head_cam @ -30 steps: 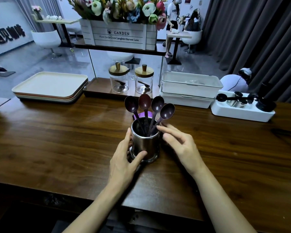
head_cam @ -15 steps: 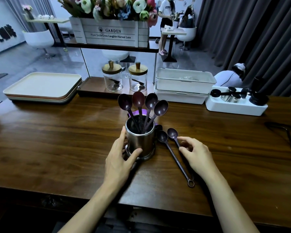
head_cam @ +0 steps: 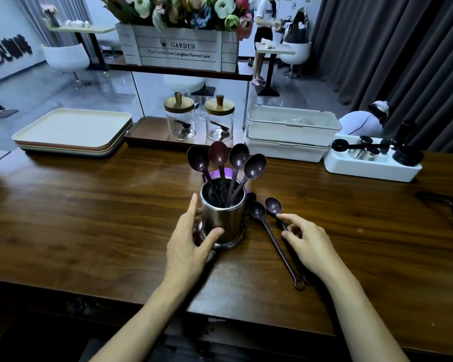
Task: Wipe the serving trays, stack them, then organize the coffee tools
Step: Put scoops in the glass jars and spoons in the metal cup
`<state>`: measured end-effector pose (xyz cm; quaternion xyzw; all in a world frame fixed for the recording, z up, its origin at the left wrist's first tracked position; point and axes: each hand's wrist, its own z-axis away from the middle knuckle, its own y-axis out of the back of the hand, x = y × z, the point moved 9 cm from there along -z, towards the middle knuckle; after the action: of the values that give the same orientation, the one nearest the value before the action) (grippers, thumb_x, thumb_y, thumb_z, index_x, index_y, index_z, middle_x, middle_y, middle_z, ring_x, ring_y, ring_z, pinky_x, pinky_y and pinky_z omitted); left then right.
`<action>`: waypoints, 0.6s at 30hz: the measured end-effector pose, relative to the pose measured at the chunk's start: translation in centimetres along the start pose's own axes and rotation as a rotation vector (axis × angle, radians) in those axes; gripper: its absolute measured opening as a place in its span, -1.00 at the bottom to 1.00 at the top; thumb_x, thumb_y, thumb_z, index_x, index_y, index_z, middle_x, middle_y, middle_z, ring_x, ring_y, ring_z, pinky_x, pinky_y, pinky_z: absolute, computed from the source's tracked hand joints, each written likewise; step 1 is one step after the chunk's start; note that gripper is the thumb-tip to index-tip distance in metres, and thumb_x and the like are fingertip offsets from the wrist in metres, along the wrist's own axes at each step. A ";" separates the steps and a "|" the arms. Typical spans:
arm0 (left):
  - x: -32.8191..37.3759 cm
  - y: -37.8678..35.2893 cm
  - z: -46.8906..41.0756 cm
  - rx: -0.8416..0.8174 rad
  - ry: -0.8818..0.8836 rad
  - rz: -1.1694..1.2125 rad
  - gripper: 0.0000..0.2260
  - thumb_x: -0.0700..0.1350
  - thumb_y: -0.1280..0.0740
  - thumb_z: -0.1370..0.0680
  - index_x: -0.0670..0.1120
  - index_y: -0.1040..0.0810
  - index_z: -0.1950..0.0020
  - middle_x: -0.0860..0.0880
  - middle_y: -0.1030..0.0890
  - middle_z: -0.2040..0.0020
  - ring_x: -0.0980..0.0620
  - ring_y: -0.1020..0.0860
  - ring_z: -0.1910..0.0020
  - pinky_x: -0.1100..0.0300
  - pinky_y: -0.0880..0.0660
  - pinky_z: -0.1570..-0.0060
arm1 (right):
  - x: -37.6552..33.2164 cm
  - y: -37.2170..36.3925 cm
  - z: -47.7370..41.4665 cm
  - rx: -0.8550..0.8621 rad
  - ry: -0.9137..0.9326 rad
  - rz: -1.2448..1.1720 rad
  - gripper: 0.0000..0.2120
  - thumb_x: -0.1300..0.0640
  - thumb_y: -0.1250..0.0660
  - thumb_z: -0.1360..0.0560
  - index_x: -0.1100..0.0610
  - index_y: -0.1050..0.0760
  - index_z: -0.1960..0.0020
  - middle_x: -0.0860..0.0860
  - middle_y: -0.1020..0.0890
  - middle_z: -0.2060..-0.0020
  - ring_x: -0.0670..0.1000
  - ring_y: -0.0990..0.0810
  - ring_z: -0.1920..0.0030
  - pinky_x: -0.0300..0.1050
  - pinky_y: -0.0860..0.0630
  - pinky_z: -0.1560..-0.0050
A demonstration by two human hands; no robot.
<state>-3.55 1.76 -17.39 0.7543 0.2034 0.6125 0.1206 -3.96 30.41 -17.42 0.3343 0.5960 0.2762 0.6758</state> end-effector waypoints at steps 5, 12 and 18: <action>0.1 -0.3 0.1 -0.030 -0.012 -0.011 -0.20 0.35 -0.39 -0.47 0.33 -0.06 -0.62 0.28 -0.45 -0.37 0.30 -0.47 -0.33 0.11 -0.50 -0.31 | 0.0 0.0 0.1 0.010 -0.023 -0.149 -0.69 0.06 -0.31 -0.62 -0.36 -0.52 -0.20 -0.24 -0.56 0.01 -0.09 -0.59 0.13 -0.08 -0.60 0.06; 0.5 -0.4 0.2 -0.072 -0.008 -0.036 -0.17 0.19 -0.47 -0.50 0.43 0.00 -0.59 0.33 -0.45 -0.45 0.24 -0.44 -0.42 0.12 -0.43 -0.36 | -0.5 0.8 0.1 0.075 -0.052 -0.422 -0.64 0.20 -0.25 -0.62 -0.15 -0.59 -0.29 -0.11 -0.70 0.05 -0.14 -0.51 0.39 -0.25 -0.47 0.32; 0.3 -0.5 0.1 -0.071 0.014 -0.045 -0.16 0.15 -0.48 -0.49 0.44 0.01 -0.58 0.34 -0.43 -0.46 0.25 -0.44 -0.42 0.13 -0.43 -0.38 | -3.6 2.2 1.0 0.100 0.003 -0.613 -0.73 0.16 -0.26 -0.64 -0.06 -0.62 -0.26 -0.15 -0.72 0.03 -0.09 -0.65 0.22 -0.25 -0.61 0.13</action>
<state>-3.52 2.35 -17.38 0.7405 0.1991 0.6218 0.1595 -3.42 28.86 -13.35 0.1714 0.6827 0.0304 0.7097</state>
